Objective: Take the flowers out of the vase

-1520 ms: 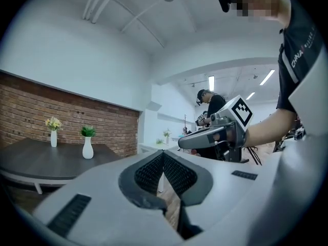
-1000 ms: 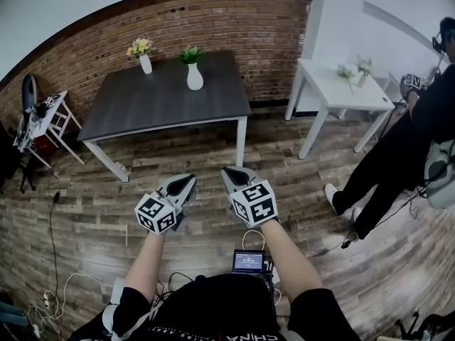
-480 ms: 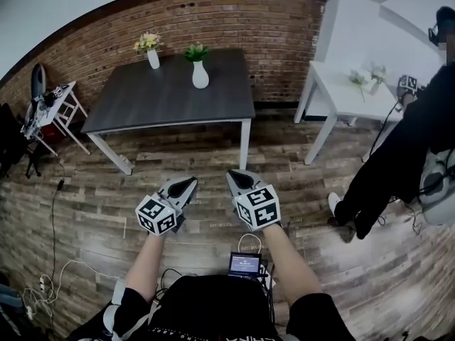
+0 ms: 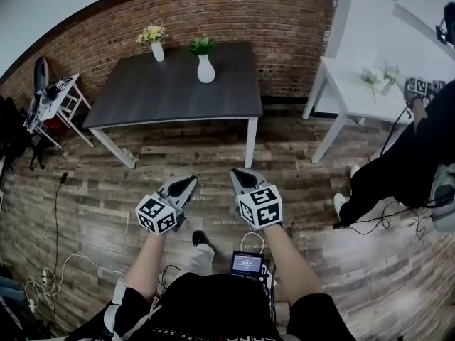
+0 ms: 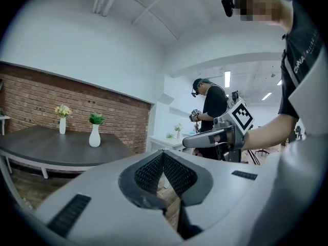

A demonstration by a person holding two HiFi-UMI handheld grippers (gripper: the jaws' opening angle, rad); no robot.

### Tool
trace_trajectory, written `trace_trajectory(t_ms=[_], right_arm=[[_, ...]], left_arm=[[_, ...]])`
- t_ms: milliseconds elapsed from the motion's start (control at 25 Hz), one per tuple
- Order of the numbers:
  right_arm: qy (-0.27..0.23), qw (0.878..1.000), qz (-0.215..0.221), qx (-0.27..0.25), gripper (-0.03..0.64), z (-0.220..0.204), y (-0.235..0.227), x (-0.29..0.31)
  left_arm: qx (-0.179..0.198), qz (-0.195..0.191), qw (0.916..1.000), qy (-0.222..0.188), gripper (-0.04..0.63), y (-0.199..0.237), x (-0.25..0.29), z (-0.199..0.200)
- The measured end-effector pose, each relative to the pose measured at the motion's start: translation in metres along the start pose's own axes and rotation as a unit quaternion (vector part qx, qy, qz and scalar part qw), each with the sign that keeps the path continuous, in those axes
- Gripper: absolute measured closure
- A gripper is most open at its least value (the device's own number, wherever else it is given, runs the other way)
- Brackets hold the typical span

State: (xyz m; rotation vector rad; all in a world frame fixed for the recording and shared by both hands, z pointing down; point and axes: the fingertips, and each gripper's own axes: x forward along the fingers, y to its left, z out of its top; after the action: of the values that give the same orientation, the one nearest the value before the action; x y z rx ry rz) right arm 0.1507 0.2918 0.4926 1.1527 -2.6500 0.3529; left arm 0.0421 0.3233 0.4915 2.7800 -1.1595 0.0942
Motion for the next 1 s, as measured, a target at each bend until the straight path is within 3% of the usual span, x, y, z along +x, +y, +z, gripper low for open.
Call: trace_trajectory(t_ms=[160,680,760,920,1000], right_arm=[[0.007,1.000,-0.007,-0.003,0.612,0.005,-0.011,0.033],[0.018,0.999,-0.042,-0.003,0.612,0.065,-0.034,0.169],[0.016,0.999,-0.049,-0.001,0.612,0.073,-0.037,0.187],[0.011,0.998,-0.068,0.004,0.612,0.086,-0.046,0.216],[0.011,0.997,-0.071,0.003,0.612,0.092,-0.050,0.229]], left_arm=[[-0.021,-0.022,0.9993,-0.024,0.594,0.030,0.013,0.000],[-0.018,-0.045,0.9988,-0.008,0.594,0.185,0.050,0.019],[-0.005,-0.049,0.9988,0.001,0.594,0.204,0.053,0.020],[0.062,-0.068,0.9953,0.031,0.594,0.225,0.062,0.019],[0.068,-0.080,0.9939,0.032,0.594,0.234,0.068,0.021]])
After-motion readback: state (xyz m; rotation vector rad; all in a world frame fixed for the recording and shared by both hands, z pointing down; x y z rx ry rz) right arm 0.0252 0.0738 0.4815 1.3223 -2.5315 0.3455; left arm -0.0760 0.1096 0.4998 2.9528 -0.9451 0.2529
